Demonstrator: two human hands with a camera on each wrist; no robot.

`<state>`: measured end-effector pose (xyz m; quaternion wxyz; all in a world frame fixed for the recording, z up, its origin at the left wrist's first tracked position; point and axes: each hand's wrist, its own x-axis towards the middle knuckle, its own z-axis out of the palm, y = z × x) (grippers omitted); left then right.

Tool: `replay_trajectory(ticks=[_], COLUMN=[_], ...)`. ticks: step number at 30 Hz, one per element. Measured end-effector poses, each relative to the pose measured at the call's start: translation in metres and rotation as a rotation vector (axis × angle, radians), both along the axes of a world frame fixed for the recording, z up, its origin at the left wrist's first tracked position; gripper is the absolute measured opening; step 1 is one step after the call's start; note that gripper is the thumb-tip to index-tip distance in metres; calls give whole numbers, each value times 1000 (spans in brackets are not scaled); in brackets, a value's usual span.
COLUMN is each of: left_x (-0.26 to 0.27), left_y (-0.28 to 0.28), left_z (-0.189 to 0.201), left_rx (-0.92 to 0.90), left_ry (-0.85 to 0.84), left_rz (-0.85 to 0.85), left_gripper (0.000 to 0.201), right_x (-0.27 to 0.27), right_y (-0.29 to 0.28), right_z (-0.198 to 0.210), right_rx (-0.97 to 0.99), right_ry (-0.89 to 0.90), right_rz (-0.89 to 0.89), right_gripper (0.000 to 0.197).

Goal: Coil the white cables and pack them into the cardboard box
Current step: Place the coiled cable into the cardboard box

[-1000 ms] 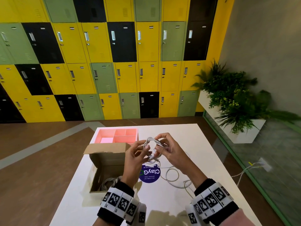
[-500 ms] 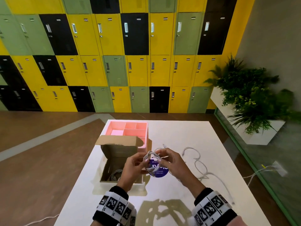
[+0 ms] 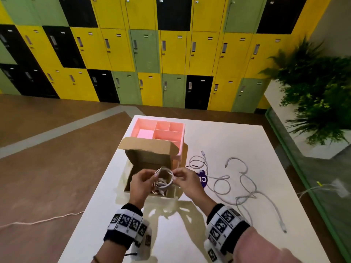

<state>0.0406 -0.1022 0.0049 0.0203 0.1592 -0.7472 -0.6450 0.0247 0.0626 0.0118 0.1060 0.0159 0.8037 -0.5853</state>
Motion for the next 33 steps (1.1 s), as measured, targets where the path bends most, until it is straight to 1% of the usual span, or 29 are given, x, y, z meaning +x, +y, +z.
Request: replay_trajectory(ticks=[2,5,6,9,11,14,17,20,24,27,30,31,33], left_x=[-7,-20,-25,-34,-41,-45,-49,-54,-59,-60,-57,-55,-51], left_y=[-5,-15,-19,-26,-28,-28,-28,-30,-32,-31,-29,-29,-27], left_z=[-4,-15,-19,-24,-23,-19,-17,-21,-34,-40,-42,-43,-41], left_rx=[-22,-55,-56,-100,-141,-190,-227,-313,-473,-561,-581,-590,-593], left_ry=[-21,-95,-117,-127,-121,-136,-154,-183,-249,-268,-287,-275,-244], left_rz=[34,84,103,165,192,242,297,259,147,82,32,22,30], left_gripper=[12,11,13,21,23,23,25,27,25,27,35,37,43], right_x=[-6,-13,-17,-31,-42,-53,-63,-68,-69,-69,-70,-69,-64], right_y=[-8,-22,-27,-41,-51,-60,-69,-76,-80,-85,-85,-82,-74], right_z=[-4,-8,-10,-19,-27,-39,-49,-57,-60,-57,-44,-39,-30], right_rx=[31,67,76,124,200,259,339,410,465,467,437,444,491], right_ry=[-28,-79,-99,-135,-148,-164,-252,-354,-411,-388,-264,-268,-344], right_rz=[18,66,82,120,137,191,258,317,371,379,345,363,418], right_gripper=[24,34,37,35,33,39,45,46,48,47,42,42,42])
